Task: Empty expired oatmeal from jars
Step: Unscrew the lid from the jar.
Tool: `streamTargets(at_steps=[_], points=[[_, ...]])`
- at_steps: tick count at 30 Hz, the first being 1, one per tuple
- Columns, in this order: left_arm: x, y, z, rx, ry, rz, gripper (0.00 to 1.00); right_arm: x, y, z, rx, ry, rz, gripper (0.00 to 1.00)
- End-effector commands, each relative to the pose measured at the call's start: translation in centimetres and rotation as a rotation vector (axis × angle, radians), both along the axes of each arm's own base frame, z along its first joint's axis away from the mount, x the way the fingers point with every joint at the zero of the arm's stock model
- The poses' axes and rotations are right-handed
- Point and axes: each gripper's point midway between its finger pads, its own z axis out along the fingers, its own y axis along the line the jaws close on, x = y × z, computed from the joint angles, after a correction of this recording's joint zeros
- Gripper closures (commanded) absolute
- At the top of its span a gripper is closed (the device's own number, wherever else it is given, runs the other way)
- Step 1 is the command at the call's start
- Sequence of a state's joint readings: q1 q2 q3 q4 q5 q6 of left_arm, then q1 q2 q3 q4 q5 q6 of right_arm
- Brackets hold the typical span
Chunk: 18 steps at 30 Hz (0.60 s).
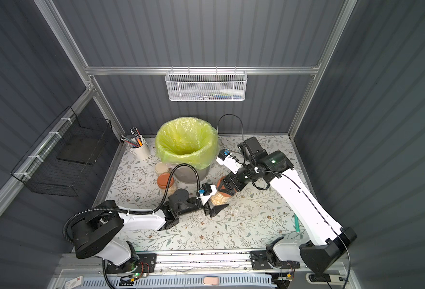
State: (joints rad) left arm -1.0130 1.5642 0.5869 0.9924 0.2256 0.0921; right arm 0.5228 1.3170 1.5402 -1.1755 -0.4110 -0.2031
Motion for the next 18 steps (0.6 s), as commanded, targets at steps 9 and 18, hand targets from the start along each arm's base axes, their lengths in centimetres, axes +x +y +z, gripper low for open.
streamTargets(at_steps=[9,18], points=[[-0.3,0.6,5.3,-0.155,-0.098,0.008,0.82,0.5,-1.5,2.7,0.051,-0.077,-0.065,0.46],[-0.4,2.5,5.3,-0.122,-0.09,0.062,0.82,3.6,-6.0,2.4,0.142,-0.051,-0.361,0.43]])
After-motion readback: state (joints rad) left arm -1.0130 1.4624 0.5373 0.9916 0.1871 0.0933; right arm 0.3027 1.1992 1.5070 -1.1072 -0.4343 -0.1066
